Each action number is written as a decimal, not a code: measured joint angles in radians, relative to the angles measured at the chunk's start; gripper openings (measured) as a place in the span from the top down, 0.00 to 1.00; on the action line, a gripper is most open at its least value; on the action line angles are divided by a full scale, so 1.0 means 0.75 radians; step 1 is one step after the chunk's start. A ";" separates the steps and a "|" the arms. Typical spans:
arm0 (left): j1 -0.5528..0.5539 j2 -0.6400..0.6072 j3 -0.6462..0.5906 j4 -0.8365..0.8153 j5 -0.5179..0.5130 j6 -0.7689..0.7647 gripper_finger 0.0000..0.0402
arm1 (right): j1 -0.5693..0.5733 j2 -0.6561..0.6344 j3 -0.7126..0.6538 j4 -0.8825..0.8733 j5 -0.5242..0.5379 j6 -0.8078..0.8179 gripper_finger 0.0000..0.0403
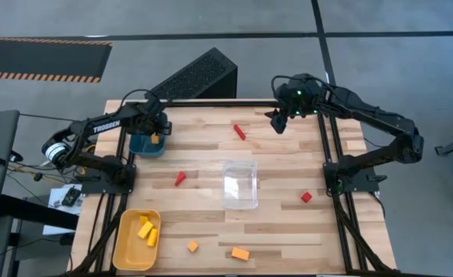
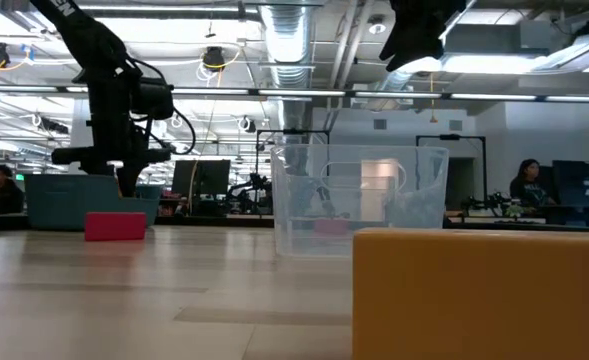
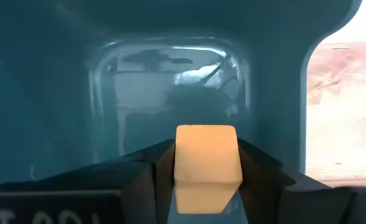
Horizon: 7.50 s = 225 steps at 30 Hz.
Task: Sort & place blocks by color
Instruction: Put the top right orange block into the blue bin, then put the right orange block into the blue bin
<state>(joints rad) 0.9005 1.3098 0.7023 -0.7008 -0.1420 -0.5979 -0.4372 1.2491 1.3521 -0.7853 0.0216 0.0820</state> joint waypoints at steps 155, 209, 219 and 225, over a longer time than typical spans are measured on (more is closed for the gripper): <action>-1.783 -0.109 0.225 1.123 0.027 1.071 0.53 | 0.888 0.521 -0.172 1.389 -0.766 1.052 0.68; -1.680 0.003 0.226 1.450 0.277 1.029 0.72 | 0.811 0.525 -0.172 1.410 -0.776 1.131 0.66; -1.683 -0.045 0.226 1.368 0.103 1.019 0.68 | 0.788 0.524 -0.173 1.403 -0.747 1.014 0.56; -1.676 -0.188 0.221 1.038 -0.289 0.799 0.71 | 0.666 0.512 -0.168 1.217 -0.575 0.919 0.51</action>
<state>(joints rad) -0.3568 1.1691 0.8677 0.0773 -0.3584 0.0015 0.0622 1.6334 1.2259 0.1271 -0.4097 0.7716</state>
